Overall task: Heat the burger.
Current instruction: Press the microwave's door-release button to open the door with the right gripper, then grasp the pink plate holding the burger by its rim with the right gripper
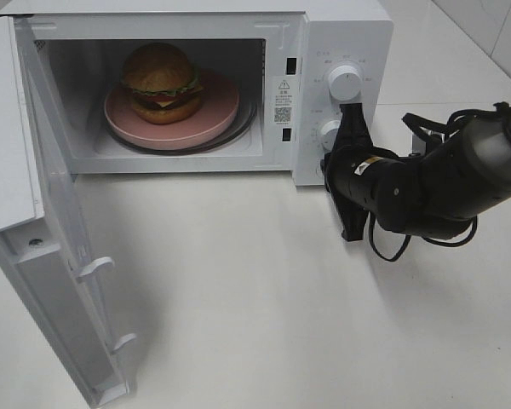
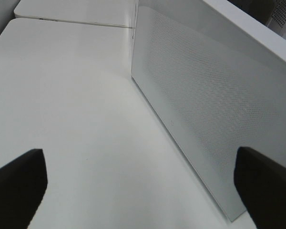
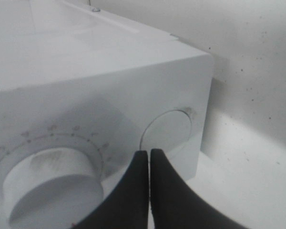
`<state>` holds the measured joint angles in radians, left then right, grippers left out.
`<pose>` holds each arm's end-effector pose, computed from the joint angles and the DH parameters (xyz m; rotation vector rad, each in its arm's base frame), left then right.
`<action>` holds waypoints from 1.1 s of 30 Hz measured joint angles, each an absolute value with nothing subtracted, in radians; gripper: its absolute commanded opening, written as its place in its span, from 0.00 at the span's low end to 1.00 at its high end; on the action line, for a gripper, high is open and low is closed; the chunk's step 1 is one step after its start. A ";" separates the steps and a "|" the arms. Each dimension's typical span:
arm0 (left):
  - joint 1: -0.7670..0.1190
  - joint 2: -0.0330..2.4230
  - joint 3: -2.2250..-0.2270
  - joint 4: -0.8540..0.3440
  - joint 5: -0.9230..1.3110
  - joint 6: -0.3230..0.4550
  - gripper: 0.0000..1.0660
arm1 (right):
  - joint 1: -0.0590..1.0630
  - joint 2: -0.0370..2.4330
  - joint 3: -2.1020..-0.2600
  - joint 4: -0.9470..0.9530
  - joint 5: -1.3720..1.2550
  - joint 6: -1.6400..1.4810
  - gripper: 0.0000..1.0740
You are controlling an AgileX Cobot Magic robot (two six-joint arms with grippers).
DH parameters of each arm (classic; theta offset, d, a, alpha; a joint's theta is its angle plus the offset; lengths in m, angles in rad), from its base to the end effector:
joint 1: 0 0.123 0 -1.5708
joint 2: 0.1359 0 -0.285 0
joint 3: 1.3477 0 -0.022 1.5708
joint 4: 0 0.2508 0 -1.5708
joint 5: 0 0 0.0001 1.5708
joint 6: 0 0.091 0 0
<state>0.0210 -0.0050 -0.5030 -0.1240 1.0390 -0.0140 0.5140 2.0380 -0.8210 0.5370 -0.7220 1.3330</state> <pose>-0.0052 -0.0098 0.2804 -0.0305 2.0112 -0.1432 0.3325 0.1524 0.1005 1.4558 1.6443 1.0368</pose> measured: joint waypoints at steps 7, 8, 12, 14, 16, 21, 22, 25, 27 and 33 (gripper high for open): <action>0.021 -0.005 -0.503 -0.124 1.039 -0.014 0.94 | 0.514 1.976 -0.788 0.415 -0.574 1.275 0.00; 0.021 -0.005 -0.503 -0.124 1.039 -0.014 0.94 | 0.514 1.976 -0.788 0.415 -0.574 1.275 0.00; 0.021 -0.005 -0.503 -0.124 1.039 -0.014 0.94 | 0.514 1.924 -0.785 0.321 -0.470 1.163 0.00; 0.021 -0.005 -0.503 -0.124 1.039 -0.014 0.94 | 0.514 1.904 -0.785 0.292 -0.420 1.111 0.01; 0.021 -0.005 -0.503 -0.124 1.039 -0.014 0.94 | 0.514 1.881 -0.784 0.272 -0.368 1.048 0.01; 0.021 -0.005 -0.503 -0.124 1.039 -0.014 0.94 | 0.514 1.809 -0.784 0.247 -0.230 0.813 0.02; 0.021 -0.005 -0.503 -0.124 1.039 -0.014 0.94 | 0.514 1.809 -0.784 0.247 -0.230 0.813 0.02; 0.021 -0.005 -0.503 -0.124 1.039 -0.014 0.94 | 0.514 1.770 -0.784 0.246 -0.157 0.681 0.03; 0.021 -0.005 -0.503 -0.124 1.039 -0.014 0.94 | 0.514 1.733 -0.798 0.245 -0.050 0.557 0.03; 0.021 -0.005 -0.503 -0.124 1.039 -0.014 0.94 | 0.514 1.706 -0.881 0.244 0.224 0.304 0.03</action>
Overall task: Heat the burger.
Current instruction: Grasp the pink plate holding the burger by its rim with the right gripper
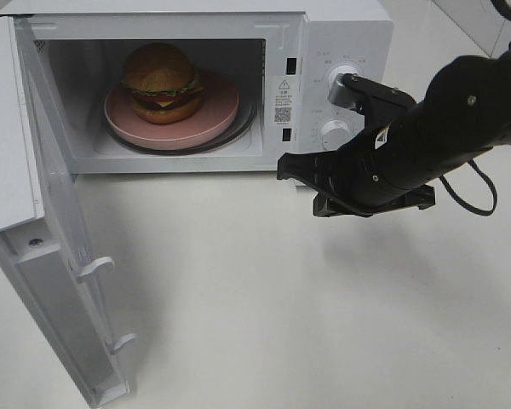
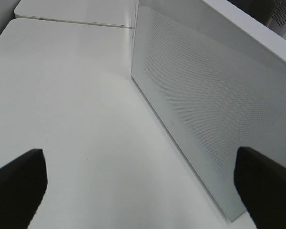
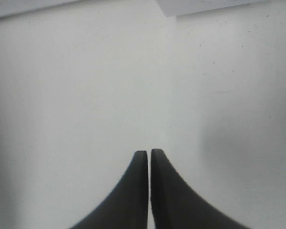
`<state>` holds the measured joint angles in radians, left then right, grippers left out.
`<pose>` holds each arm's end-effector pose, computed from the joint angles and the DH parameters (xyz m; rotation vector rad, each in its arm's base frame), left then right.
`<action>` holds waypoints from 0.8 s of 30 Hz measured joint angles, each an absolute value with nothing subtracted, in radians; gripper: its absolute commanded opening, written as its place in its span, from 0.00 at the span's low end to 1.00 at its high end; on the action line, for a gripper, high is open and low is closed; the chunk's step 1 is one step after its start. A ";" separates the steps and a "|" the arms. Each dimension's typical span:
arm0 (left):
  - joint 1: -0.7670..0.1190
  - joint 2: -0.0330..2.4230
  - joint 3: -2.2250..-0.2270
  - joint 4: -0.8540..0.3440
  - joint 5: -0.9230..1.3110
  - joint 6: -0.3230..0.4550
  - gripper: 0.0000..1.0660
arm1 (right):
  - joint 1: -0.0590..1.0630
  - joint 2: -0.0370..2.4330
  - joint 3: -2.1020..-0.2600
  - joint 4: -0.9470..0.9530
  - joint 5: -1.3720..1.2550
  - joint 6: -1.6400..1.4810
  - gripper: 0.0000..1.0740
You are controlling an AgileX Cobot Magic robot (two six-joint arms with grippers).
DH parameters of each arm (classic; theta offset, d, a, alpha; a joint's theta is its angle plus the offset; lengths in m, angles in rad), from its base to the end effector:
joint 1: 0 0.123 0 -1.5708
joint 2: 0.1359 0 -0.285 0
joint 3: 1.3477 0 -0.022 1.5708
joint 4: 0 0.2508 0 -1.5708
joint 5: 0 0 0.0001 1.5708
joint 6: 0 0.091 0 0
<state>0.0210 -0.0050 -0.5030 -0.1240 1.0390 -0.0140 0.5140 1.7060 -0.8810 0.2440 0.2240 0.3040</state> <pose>-0.0052 -0.0098 0.2804 -0.0305 2.0112 -0.1432 0.2841 0.1661 0.1709 0.0144 2.5958 0.4758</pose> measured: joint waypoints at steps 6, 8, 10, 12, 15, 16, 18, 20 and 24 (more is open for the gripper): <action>0.021 -0.005 -0.503 -0.124 1.039 -0.014 0.94 | 0.514 1.700 -0.957 0.244 0.442 0.118 0.03; 0.021 -0.005 -0.503 -0.124 1.039 -0.014 0.94 | 0.514 1.698 -0.992 0.244 0.534 0.008 0.04; 0.021 -0.005 -0.503 -0.124 1.039 -0.014 0.94 | 0.514 1.698 -1.002 0.244 0.564 -0.033 0.04; 0.021 -0.005 -0.503 -0.124 1.039 -0.014 0.94 | 0.514 1.698 -1.029 0.243 0.648 -0.162 0.04; 0.021 -0.005 -0.503 -0.124 1.039 -0.014 0.94 | 0.514 1.698 -1.045 0.243 0.697 -0.267 0.05; 0.021 -0.005 -0.503 -0.124 1.039 -0.014 0.94 | 0.514 1.698 -1.054 0.242 0.719 -0.324 0.05; 0.021 -0.005 -0.503 -0.124 1.039 -0.014 0.94 | 0.514 1.698 -1.071 0.233 0.756 -0.433 0.05; 0.021 -0.005 -0.503 -0.124 1.039 -0.014 0.94 | 0.514 1.698 -1.084 0.207 0.793 -0.619 0.06; 0.021 -0.005 -0.503 -0.124 1.039 -0.014 0.94 | 0.514 1.698 -1.090 0.191 0.808 -0.808 0.07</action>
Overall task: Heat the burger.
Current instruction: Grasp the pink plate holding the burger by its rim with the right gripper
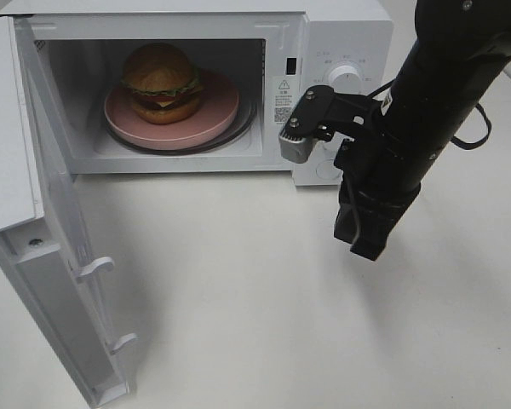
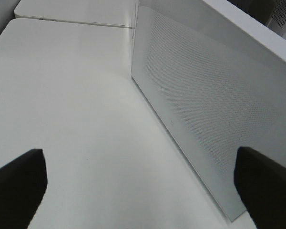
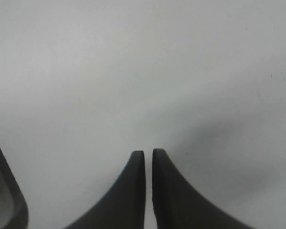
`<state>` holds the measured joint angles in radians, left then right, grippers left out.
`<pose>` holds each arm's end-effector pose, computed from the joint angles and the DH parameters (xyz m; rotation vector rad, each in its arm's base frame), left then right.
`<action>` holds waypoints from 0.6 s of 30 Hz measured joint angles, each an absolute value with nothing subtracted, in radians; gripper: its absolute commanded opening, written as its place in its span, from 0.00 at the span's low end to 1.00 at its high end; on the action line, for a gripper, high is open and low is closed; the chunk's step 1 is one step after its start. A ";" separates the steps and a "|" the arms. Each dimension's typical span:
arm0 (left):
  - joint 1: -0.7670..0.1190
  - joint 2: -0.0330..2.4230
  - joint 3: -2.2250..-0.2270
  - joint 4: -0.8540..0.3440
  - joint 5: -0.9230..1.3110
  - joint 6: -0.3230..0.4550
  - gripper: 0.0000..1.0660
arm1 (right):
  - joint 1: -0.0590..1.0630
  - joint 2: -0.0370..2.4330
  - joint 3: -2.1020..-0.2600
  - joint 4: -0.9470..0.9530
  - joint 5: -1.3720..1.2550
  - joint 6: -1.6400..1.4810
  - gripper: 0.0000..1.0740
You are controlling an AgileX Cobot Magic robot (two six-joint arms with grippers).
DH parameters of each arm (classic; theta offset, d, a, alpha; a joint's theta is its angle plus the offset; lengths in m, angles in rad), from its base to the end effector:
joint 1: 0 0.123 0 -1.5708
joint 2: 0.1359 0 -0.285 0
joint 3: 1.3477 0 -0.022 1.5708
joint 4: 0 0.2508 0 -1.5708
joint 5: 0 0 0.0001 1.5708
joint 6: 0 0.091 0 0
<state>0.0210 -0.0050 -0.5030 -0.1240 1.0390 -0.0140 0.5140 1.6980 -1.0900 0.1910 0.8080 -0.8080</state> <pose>-0.0052 -0.0098 0.2804 -0.0305 2.0112 -0.1432 0.2768 0.1706 0.2051 -1.6316 2.3682 0.1684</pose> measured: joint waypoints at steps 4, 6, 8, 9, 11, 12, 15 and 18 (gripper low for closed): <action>0.021 -0.005 -0.503 -0.124 1.039 -0.014 0.94 | 0.514 1.698 -1.092 0.179 0.809 -1.054 0.09; 0.021 -0.005 -0.503 -0.124 1.039 -0.014 0.94 | 0.514 1.698 -1.092 0.152 0.810 -1.113 0.09; 0.021 -0.005 -0.503 -0.124 1.039 -0.014 0.94 | 0.514 1.698 -1.092 0.136 0.810 -1.141 0.09; 0.021 -0.005 -0.503 -0.124 1.039 -0.014 0.94 | 0.514 1.698 -1.092 0.101 0.809 -1.190 0.10; 0.021 -0.005 -0.503 -0.124 1.039 -0.014 0.94 | 0.514 1.698 -1.092 0.088 0.805 -1.208 0.10; 0.021 -0.005 -0.503 -0.124 1.039 -0.014 0.94 | 0.514 1.698 -1.092 0.072 0.796 -1.244 0.11; 0.021 -0.005 -0.503 -0.124 1.039 -0.014 0.94 | 0.532 1.698 -1.094 0.041 0.778 -1.287 0.15; 0.021 -0.005 -0.503 -0.124 1.039 -0.014 0.94 | 0.568 1.698 -1.099 -0.016 0.763 -1.294 0.24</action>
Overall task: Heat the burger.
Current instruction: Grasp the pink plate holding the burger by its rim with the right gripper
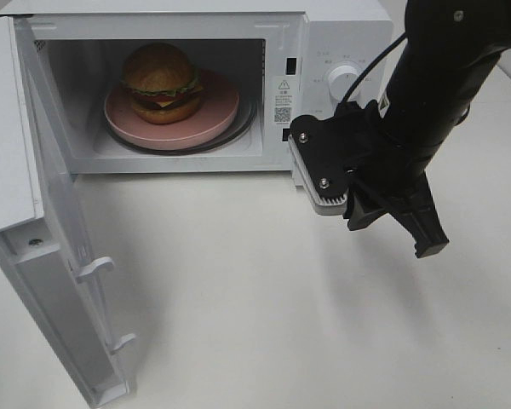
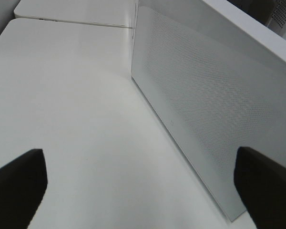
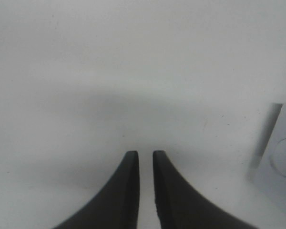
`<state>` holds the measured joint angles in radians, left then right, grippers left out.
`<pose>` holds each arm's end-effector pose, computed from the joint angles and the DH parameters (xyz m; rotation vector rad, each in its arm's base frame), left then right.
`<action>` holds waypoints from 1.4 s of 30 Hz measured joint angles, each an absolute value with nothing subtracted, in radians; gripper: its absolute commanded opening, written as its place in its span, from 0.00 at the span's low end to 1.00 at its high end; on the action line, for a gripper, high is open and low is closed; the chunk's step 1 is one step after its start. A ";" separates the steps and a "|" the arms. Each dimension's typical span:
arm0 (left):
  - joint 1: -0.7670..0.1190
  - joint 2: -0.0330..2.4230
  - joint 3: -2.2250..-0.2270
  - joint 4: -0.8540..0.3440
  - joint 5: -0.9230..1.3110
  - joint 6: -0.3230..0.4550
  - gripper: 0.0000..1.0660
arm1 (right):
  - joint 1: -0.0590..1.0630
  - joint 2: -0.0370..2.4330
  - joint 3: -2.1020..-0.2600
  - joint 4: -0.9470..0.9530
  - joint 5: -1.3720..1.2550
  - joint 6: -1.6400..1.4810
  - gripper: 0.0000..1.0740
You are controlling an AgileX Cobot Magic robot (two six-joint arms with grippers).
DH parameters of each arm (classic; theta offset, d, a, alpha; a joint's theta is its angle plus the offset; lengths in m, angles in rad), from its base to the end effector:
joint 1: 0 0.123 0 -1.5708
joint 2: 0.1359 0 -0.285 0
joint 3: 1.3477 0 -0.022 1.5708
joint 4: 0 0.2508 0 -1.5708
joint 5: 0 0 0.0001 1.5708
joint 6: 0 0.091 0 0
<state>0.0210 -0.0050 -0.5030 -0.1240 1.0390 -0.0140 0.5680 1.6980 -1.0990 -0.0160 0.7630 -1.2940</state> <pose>-0.0052 -0.0098 0.2804 -0.0305 2.0112 -0.1432 0.2787 0.1767 0.2075 -2.3065 1.6988 -0.1688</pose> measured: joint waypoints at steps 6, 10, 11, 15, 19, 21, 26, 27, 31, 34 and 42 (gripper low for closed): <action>0.021 -0.005 -0.503 -0.124 1.039 -0.014 0.94 | 0.628 1.698 -1.128 -0.083 0.687 -1.276 0.52; 0.021 -0.005 -0.503 -0.124 1.039 -0.014 0.94 | 0.647 1.698 -1.146 -0.107 0.644 -1.247 0.67; 0.021 -0.005 -0.503 -0.124 1.039 -0.014 0.94 | 0.661 1.698 -1.161 -0.122 0.612 -1.223 0.77; 0.021 -0.005 -0.503 -0.124 1.039 -0.014 0.94 | 0.691 1.698 -1.188 -0.160 0.548 -1.168 0.84; 0.021 -0.005 -0.503 -0.124 1.039 -0.014 0.94 | 0.701 1.698 -1.190 -0.188 0.520 -1.146 0.83; 0.021 -0.005 -0.503 -0.124 1.039 -0.014 0.94 | 0.705 1.698 -1.190 -0.204 0.519 -1.142 0.83; 0.021 -0.005 -0.503 -0.124 1.039 -0.014 0.94 | 0.709 1.698 -1.199 -0.218 0.505 -1.126 0.81; 0.021 -0.005 -0.503 -0.124 1.039 -0.014 0.94 | 0.709 1.698 -1.199 -0.218 0.505 -1.126 0.81; 0.021 -0.005 -0.503 -0.124 1.039 -0.014 0.94 | 0.709 1.705 -1.206 -0.226 0.462 -1.104 0.80; 0.021 -0.005 -0.503 -0.124 1.039 -0.014 0.94 | 0.709 1.726 -1.218 -0.227 0.439 -1.093 0.79; 0.021 -0.005 -0.503 -0.124 1.039 -0.014 0.94 | 0.709 1.815 -1.279 -0.227 0.410 -1.091 0.77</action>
<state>0.0210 -0.0050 -0.5030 -0.1240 1.0390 -0.0140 0.7090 1.8150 -1.2790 -0.2270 0.4100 -1.0910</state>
